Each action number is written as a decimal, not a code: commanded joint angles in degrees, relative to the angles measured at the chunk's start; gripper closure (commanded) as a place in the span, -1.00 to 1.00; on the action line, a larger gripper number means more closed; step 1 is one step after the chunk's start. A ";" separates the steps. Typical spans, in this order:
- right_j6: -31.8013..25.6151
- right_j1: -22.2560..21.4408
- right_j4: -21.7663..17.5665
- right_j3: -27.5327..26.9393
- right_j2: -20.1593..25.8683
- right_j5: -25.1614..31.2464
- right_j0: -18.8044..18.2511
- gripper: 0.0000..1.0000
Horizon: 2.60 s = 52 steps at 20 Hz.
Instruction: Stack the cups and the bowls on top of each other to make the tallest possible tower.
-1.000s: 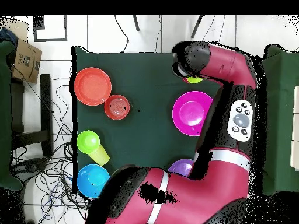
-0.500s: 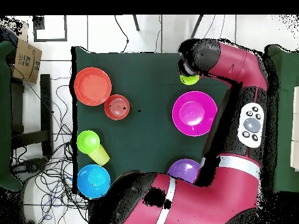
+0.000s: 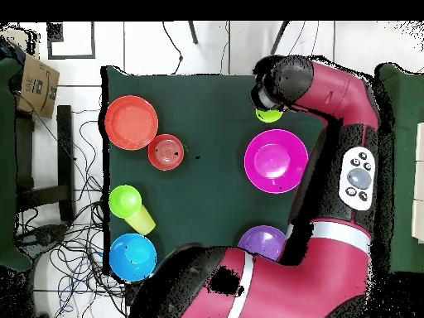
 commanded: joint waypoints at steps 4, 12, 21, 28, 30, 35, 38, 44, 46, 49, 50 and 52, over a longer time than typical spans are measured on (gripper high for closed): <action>-15.45 -0.63 2.04 9.77 11.31 18.65 -2.35 -1.00; -15.07 -4.21 2.66 13.72 13.52 24.27 -4.31 -1.00; -14.32 -11.36 1.96 26.31 15.00 18.31 -5.97 -1.00; -12.20 -18.55 2.36 43.07 16.08 7.21 -7.11 -1.00; -12.39 -18.21 0.36 45.37 16.61 4.11 -6.78 -1.00; -14.98 -13.18 -4.97 43.52 18.20 0.96 -6.91 -1.00; -13.37 -12.16 -6.35 44.06 18.66 -2.15 -6.68 -1.00; -6.51 -10.49 -4.10 45.64 19.93 -7.71 -6.40 -1.00; -5.64 -10.24 -3.19 46.05 20.34 -7.95 -6.52 -1.00; -4.26 -10.03 -1.78 47.05 21.30 -8.90 -6.64 -1.00; -3.59 -9.98 -0.93 47.73 21.90 -9.51 -6.82 -1.00; -2.51 -9.86 0.17 48.97 23.01 -10.94 -6.93 -1.00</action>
